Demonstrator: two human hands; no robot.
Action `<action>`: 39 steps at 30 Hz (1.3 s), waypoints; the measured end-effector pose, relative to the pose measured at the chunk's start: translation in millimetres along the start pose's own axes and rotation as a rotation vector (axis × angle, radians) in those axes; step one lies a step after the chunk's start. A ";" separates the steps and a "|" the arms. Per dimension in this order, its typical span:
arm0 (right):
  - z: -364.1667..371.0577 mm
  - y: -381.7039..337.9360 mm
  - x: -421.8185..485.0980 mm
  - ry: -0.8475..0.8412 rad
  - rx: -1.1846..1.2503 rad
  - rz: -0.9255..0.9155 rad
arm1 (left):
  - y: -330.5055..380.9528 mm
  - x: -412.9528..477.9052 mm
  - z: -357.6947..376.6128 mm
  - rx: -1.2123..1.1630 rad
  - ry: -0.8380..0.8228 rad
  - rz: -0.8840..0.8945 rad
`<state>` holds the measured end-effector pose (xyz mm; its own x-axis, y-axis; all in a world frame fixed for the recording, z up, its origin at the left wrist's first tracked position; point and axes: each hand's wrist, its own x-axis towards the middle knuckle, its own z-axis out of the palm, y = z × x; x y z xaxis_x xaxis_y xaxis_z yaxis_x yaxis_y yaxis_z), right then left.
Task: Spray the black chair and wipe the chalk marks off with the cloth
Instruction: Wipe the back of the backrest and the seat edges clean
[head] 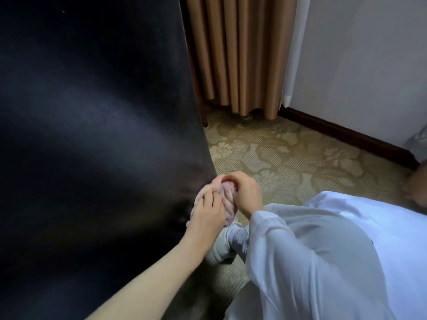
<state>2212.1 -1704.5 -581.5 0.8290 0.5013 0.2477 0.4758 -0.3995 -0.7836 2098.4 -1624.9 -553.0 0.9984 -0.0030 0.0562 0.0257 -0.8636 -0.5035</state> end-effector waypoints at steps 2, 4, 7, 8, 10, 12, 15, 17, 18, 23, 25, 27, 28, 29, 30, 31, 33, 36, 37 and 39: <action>4.0 8.6 13.0 0.032 0.068 0.070 | -5.0 17.6 -1.8 0.030 -0.011 0.029; 15.7 20.4 15.9 -0.003 0.141 0.151 | -3.6 23.4 4.3 0.095 -0.012 0.083; 27.7 33.5 15.8 -0.036 0.203 0.196 | 3.0 21.9 12.5 0.115 -0.005 0.040; 29.9 35.4 15.9 -0.038 0.206 0.204 | 3.2 20.0 14.5 0.114 -0.022 0.007; 33.9 37.5 12.2 -0.062 0.218 0.227 | 5.2 15.1 21.5 0.128 -0.016 0.004; 41.1 41.7 1.5 -0.125 0.195 0.263 | 7.7 7.3 27.4 0.119 -0.019 0.023; 49.3 44.5 -18.9 -0.192 0.155 0.298 | 13.8 -11.8 33.3 0.100 -0.086 0.019; 50.3 39.1 -28.9 -0.221 0.137 0.298 | 18.5 -27.6 35.5 0.104 -0.112 0.006; 50.3 35.6 -32.7 -0.243 0.114 0.283 | 21.0 -36.0 36.5 0.115 -0.093 0.004; 43.1 9.6 -47.4 -0.279 -0.002 0.155 | 21.5 -74.1 25.6 0.085 -0.018 -0.035; 36.0 -6.6 -48.4 -0.250 0.002 0.094 | 15.7 -83.9 16.7 0.069 -0.012 -0.042; 26.3 -22.3 -45.5 -0.185 0.039 0.029 | 8.4 -86.2 3.9 0.074 0.003 -0.037; 21.0 -29.0 -42.1 -0.153 0.063 -0.003 | 3.2 -84.7 -3.2 0.073 0.002 -0.035; 15.5 -34.9 -37.2 -0.127 0.085 -0.031 | -3.1 -80.6 -10.6 0.065 -0.005 -0.043; 9.3 -40.7 -30.9 -0.101 0.100 -0.058 | -8.3 -75.3 -15.6 0.055 0.000 -0.052; 3.0 -46.3 -23.5 -0.066 0.111 -0.091 | -13.6 -69.0 -22.8 0.051 0.024 -0.068; -11.0 -57.8 -5.4 0.031 0.123 -0.171 | -26.4 -52.5 -43.6 0.034 0.104 -0.098; -38.3 -79.7 28.1 0.149 0.175 -0.239 | -49.1 -23.0 -85.3 0.018 0.202 -0.162; -48.5 -87.6 40.0 0.161 0.190 -0.252 | -54.6 -14.8 -97.8 0.023 0.226 -0.184; -65.2 -98.6 59.1 0.131 0.191 -0.272 | -60.3 -3.8 -111.3 0.014 0.260 -0.216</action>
<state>2233.4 -1685.5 -452.4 0.7162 0.4616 0.5234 0.6310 -0.1080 -0.7682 2087.6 -1629.0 -427.0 0.9238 0.0489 0.3796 0.2374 -0.8512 -0.4681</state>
